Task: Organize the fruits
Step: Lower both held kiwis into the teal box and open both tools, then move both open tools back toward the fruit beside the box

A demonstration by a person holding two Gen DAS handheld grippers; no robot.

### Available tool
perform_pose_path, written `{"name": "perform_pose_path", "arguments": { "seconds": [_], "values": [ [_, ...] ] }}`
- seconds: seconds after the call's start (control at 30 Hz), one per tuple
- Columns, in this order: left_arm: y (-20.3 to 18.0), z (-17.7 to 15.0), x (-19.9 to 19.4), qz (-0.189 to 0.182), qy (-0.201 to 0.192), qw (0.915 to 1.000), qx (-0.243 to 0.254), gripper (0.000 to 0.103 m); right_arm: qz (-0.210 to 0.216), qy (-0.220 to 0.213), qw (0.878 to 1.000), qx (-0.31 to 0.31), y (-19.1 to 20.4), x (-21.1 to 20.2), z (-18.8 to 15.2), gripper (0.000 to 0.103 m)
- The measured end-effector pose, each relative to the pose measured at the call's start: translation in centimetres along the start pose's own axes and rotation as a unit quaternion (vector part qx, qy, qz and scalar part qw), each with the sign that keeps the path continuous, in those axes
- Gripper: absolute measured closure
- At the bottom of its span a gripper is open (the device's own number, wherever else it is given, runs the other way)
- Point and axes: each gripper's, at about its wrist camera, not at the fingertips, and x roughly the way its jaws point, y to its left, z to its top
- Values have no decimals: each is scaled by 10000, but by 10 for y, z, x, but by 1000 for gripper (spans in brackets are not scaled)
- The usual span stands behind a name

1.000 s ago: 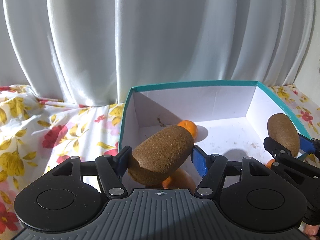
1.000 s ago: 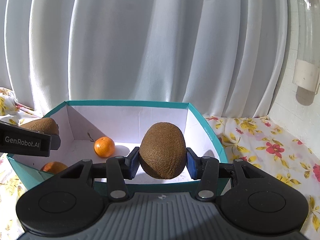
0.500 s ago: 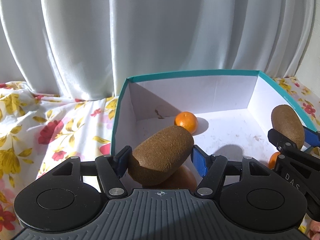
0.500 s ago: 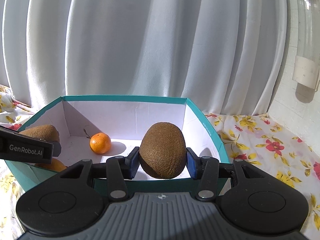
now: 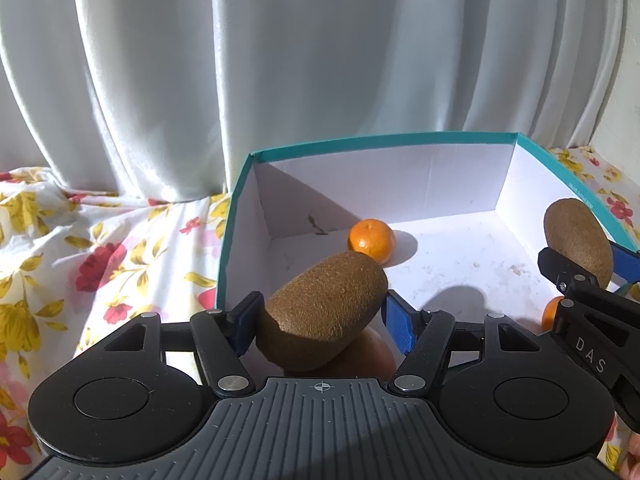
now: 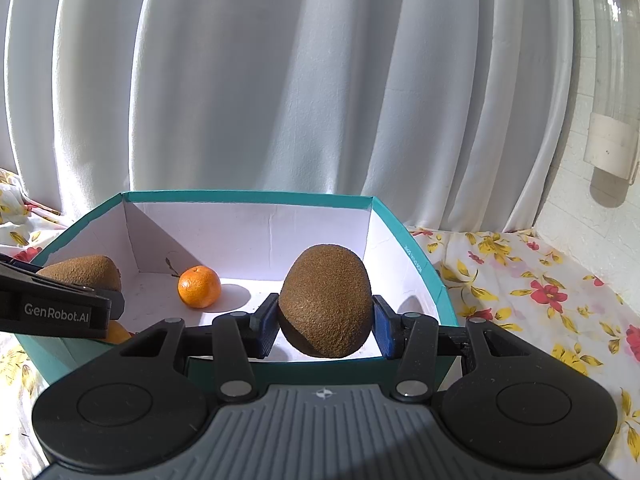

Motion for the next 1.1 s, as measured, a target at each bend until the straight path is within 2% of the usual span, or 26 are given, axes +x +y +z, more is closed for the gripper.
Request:
{"name": "perform_pose_path", "arguments": {
  "seconds": [0.27, 0.37, 0.43, 0.5, 0.53, 0.57, 0.6, 0.63, 0.73, 0.8, 0.87, 1.0, 1.1],
  "values": [
    [-1, -1, 2, -14, -17, 10000, 39, 32, 12, -9, 10000, 5, -1, 0, 0, 56],
    [-1, -1, 2, -54, -57, 10000, -5, 29, 1, -11, 10000, 10, -2, 0, 0, 55],
    [-1, -2, 0, -87, -82, 9999, 11, 25, -49, -24, 10000, 31, -3, 0, 0, 47],
    [-1, -1, -6, -104, -136, 9998, -38, 21, -89, -78, 9999, 25, -4, -3, 0, 46],
    [0, -1, -11, -120, -225, 9997, -70, 18, -74, -96, 9999, 38, -6, -5, 0, 40],
    [1, -2, -16, -160, -319, 9993, -79, 17, -72, -140, 9998, 77, -7, -8, 1, 34],
    [1, -2, -23, -230, -439, 9987, -80, 17, -69, -228, 9997, 111, -8, -13, 1, 17],
    [2, -2, -30, -296, -549, 9980, -91, 16, -78, -339, 9993, 107, -9, -19, 2, 7],
    [12, -8, -53, -426, -928, 9943, -319, 13, -183, -827, 9963, -132, -7, -45, 2, 0],
    [19, -18, -66, -480, -1110, 9915, -481, 12, -313, -1088, 9931, -294, -5, -64, 1, 0],
    [23, -32, -74, -514, -1209, 9900, -512, 12, -199, -1188, 9920, -383, -4, -79, -5, 0],
    [24, -61, -75, -249, -1156, 9925, -312, 12, 238, -681, 9972, -182, -2, -93, -29, 0],
    [23, -79, -70, -137, -910, 9956, -161, 14, 510, -476, 9976, 55, -1, -100, -51, 0]
  ]
}}
